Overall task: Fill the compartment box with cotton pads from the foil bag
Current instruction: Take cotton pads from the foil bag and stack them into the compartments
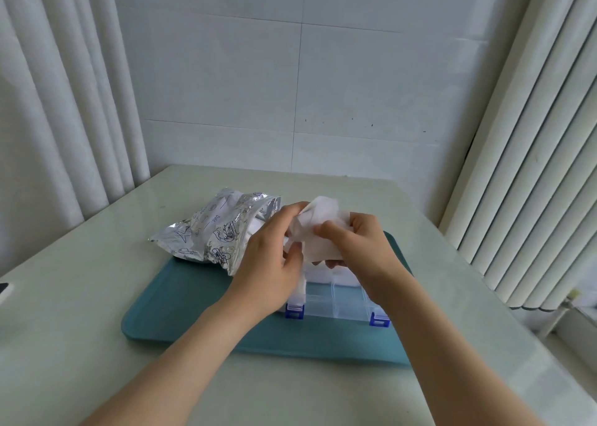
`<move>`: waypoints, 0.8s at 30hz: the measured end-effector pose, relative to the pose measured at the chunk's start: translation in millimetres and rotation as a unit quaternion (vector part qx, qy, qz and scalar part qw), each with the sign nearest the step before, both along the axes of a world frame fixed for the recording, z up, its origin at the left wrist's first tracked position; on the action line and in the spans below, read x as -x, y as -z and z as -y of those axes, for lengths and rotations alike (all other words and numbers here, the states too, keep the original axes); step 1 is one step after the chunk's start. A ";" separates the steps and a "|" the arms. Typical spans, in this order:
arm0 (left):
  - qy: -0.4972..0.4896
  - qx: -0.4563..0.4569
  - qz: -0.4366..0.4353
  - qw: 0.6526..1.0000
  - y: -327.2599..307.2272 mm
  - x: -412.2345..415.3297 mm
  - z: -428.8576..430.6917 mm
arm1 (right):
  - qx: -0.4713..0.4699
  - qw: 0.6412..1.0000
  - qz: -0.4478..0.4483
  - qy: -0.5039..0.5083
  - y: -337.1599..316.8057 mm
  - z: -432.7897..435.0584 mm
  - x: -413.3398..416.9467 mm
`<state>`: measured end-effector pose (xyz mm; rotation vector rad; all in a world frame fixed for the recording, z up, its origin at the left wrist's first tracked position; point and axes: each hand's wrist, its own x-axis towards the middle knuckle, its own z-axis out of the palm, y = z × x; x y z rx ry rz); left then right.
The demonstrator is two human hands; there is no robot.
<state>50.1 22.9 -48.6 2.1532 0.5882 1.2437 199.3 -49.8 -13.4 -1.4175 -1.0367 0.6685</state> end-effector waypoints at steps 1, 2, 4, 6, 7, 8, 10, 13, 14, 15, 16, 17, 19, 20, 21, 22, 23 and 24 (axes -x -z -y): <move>0.000 -0.010 0.001 1.000 -0.5 -1.3 1.5 | 0.002 1.000 -0.007 -0.002 0.7 2.6 -1.0; -0.001 -0.019 0.001 1.000 -1.2 -1.4 2.5 | 0.006 1.000 -0.017 -0.005 1.1 4.3 -0.9; 0.001 -0.031 -0.003 1.000 -1.5 -2.0 3.4 | 0.012 0.999 -0.044 -0.011 2.2 6.8 -1.7; 0.010 -0.047 -0.008 0.999 -0.5 -0.8 2.0 | 0.016 0.998 -0.065 -0.014 2.8 7.3 -1.6; 0.014 -0.057 -0.008 0.998 0.4 -0.3 1.1 | 0.014 0.997 -0.070 -0.014 3.5 7.9 -1.8; 0.014 -0.067 -0.005 0.998 1.2 0.4 -0.6 | 0.010 0.997 -0.071 -0.015 3.6 8.0 -1.6; 0.006 -0.080 0.001 0.997 2.1 2.0 -4.0 | 0.003 0.997 -0.072 -0.020 5.0 8.8 -1.4; -0.011 -0.080 0.010 0.997 1.0 4.3 -7.4 | -0.015 0.997 -0.065 -0.034 5.6 10.4 -0.5; -0.011 -0.070 0.012 0.997 0.6 4.9 -7.6 | -0.021 0.997 -0.062 -0.037 5.6 10.5 -0.6; -0.009 -0.057 0.015 0.998 0.8 5.5 -7.9 | -0.024 0.997 -0.065 -0.037 5.9 10.6 -0.8; -0.003 -0.039 0.019 0.999 1.0 5.7 -8.1 | -0.025 0.996 -0.072 -0.038 6.0 10.3 -1.4; 0.004 -0.021 0.023 1.000 1.4 5.9 -8.1 | -0.022 0.996 -0.082 -0.041 6.8 10.2 -2.0; 0.018 0.014 0.029 0.999 1.3 6.1 -8.7 | -0.016 0.993 -0.108 -0.052 8.2 9.6 -3.7; 0.025 0.029 0.031 0.999 0.6 6.4 -9.1 | -0.014 0.991 -0.122 -0.057 8.1 9.3 -4.2; 0.031 0.042 0.031 0.998 -0.5 6.7 -9.1 | -0.013 0.989 -0.133 -0.062 7.8 9.5 -5.0; 0.036 0.055 0.033 0.997 -2.0 6.8 -9.2 | -0.012 0.987 -0.142 -0.068 7.1 9.6 -5.5; 0.041 0.068 0.037 0.996 -3.2 7.1 -9.3 | -0.012 0.986 -0.147 -0.073 6.3 10.2 -5.9; 0.048 0.081 0.045 0.995 -4.3 7.3 -9.5 | -0.012 0.986 -0.149 -0.078 5.4 10.7 -6.0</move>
